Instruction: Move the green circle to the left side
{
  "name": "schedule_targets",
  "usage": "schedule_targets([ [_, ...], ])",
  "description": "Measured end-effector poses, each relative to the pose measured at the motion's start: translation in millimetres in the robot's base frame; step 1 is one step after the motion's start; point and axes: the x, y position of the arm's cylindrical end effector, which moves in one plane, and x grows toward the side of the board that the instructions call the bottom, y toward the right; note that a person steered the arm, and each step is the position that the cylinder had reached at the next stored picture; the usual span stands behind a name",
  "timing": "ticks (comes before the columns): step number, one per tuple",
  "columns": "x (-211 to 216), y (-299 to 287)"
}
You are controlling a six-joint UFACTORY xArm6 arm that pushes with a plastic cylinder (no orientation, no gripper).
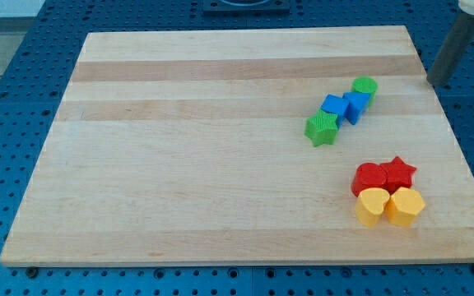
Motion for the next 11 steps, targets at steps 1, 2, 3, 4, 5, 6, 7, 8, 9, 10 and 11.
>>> schedule_targets([
  [1, 3.7, -20.4],
  [2, 7.9, -68.6],
  [3, 30.8, -91.8],
  [4, 33.8, -137.5],
  [5, 28.5, -187.0],
  [6, 14.8, -229.6],
  [7, -18.8, -208.5],
  [8, -43.4, -231.8],
  [9, -18.3, -254.2],
  [10, -11.7, -264.1],
  [11, -11.7, -269.7],
])
